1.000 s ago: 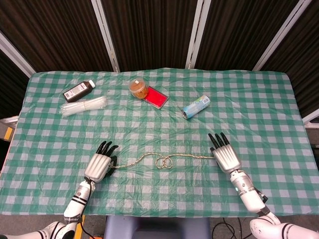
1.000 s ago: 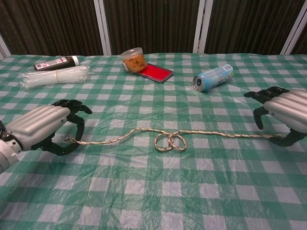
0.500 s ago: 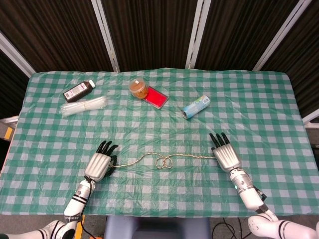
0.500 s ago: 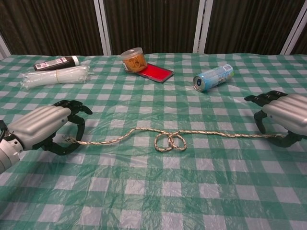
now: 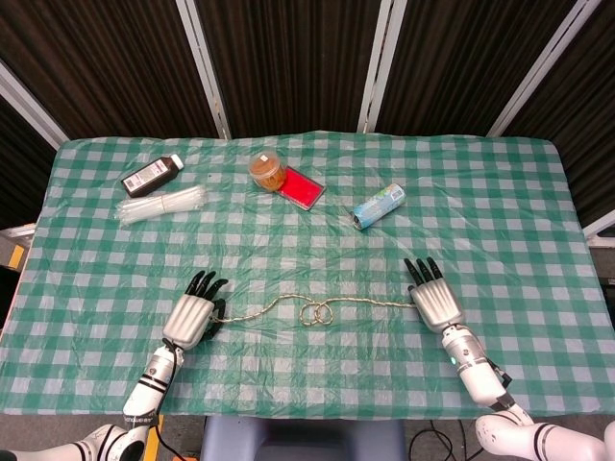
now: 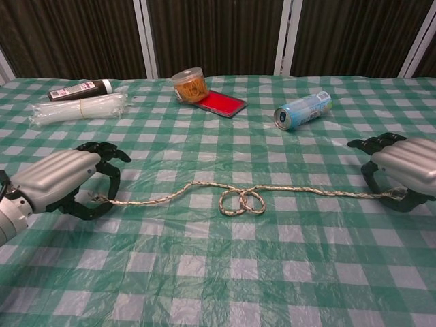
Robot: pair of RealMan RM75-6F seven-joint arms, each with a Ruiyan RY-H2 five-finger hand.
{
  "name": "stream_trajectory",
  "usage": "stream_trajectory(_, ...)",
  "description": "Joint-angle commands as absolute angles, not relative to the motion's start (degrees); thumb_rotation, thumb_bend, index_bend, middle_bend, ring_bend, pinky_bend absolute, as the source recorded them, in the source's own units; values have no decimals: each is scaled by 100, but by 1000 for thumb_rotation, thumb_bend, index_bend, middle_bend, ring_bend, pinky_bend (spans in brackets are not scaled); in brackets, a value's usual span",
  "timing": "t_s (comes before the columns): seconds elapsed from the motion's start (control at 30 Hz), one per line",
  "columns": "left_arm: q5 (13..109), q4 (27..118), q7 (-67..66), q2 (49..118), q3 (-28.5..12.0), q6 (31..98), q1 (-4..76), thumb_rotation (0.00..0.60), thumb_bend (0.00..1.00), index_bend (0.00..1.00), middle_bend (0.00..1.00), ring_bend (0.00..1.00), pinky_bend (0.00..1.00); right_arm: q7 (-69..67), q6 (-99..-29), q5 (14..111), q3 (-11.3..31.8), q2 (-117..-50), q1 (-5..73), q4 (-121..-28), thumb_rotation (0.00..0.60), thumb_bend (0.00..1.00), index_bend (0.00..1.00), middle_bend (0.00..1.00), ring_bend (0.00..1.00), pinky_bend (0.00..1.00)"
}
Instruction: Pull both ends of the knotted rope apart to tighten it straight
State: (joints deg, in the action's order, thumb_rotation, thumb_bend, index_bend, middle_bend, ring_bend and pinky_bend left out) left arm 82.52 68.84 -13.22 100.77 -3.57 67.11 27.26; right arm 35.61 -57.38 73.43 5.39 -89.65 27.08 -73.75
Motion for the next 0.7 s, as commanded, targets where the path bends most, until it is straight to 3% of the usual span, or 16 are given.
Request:
stream_trajectory(0.03,8256,6888,-1325,10070,-355,6719,2724,600,409,638,149,26,46,3608,-5750,7307,522,-8958,2720,-7393,600,450,665,0,0,0)
stream_trajectory(0.37,8240,6897,-1299,10012,-375,6746,2719,600,411,638,148,26,46,3671,-5845,7169,501,-8899,2738,-7421,600,543,726,12,0,0)
stream_trajectory(0.7,8144,6877,-1245,9783,-497,6815,2699,600,411,638,148,26,46,3305,-6133,7137,509,-8384,2556,-7566,600,548,737,22,0,0)
